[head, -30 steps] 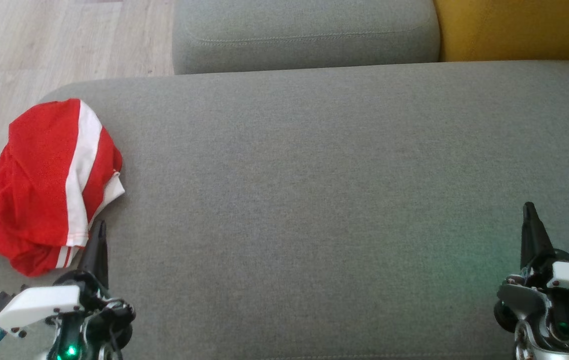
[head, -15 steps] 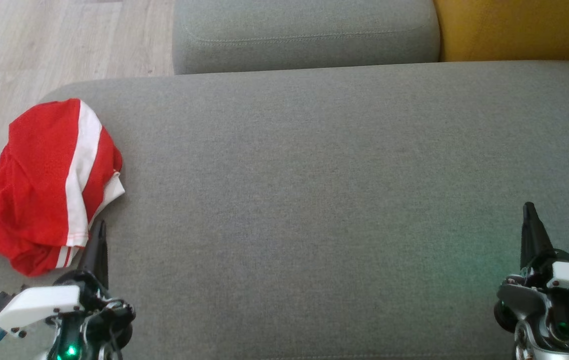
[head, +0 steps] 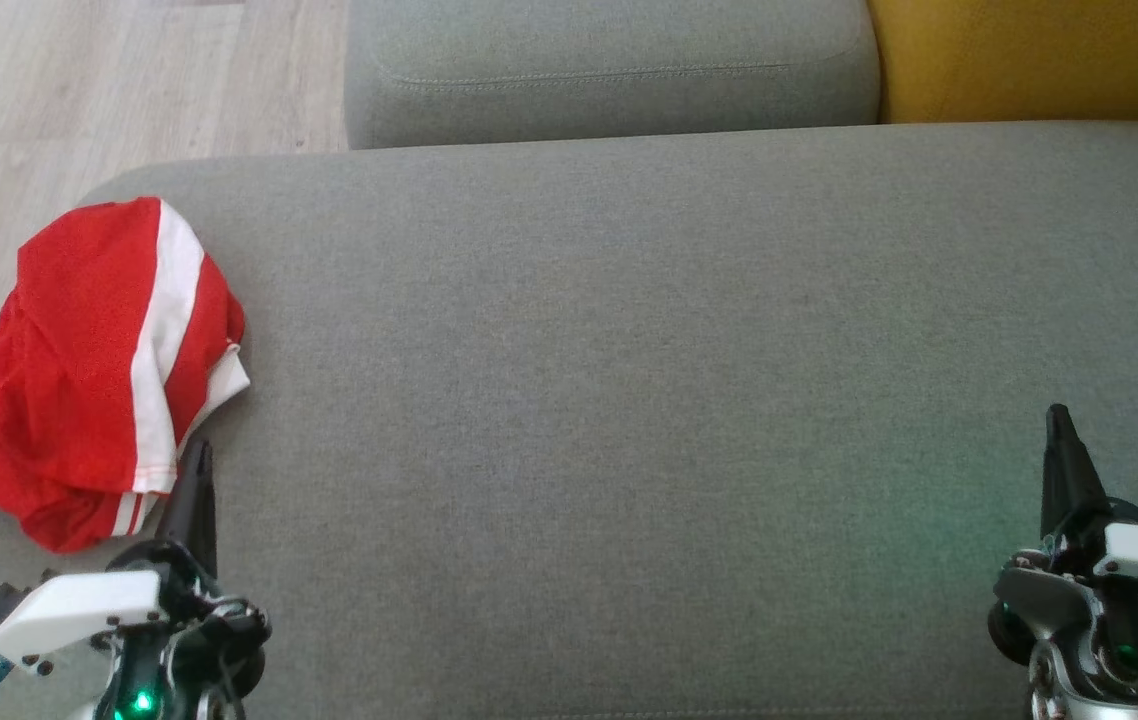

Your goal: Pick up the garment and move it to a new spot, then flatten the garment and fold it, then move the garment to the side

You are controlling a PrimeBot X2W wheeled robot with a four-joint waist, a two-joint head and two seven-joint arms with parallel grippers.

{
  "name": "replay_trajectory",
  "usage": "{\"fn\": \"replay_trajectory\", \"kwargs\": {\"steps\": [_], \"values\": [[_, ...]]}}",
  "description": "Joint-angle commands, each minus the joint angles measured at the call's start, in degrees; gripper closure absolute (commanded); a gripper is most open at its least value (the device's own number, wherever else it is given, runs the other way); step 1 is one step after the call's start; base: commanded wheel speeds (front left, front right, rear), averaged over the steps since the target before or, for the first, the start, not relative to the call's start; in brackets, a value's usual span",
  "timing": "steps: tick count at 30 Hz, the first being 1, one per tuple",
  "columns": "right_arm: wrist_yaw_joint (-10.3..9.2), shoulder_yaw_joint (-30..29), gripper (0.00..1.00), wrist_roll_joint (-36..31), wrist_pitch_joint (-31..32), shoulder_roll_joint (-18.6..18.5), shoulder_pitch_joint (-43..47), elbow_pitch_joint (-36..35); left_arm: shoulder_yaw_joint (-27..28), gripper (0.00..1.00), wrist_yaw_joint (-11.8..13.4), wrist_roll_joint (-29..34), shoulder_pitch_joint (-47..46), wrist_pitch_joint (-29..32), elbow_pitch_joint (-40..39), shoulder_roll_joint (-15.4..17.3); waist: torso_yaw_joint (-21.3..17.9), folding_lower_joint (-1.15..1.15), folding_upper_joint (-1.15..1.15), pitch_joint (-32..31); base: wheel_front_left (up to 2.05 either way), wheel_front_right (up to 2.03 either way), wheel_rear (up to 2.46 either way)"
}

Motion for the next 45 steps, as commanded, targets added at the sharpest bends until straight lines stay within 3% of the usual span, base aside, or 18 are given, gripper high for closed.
{"fn": "replay_trajectory", "kwargs": {"steps": [1, 45], "values": [[0.39, 1.2, 1.0, 0.42, 0.32, -0.31, -1.37, -2.34, 2.01, 1.0, -0.41, -0.25, -3.14, 0.43, -2.19, 0.98, 0.0, 0.0, 0.0, 0.0, 0.0, 0.0, 0.0], [0.39, 1.2, 1.0, 0.42, 0.32, -0.31, -1.37, -2.34, 2.01, 1.0, -0.41, -0.25, -3.14, 0.43, -2.19, 0.98, 0.0, 0.0, 0.0, 0.0, 0.0, 0.0, 0.0]]}}
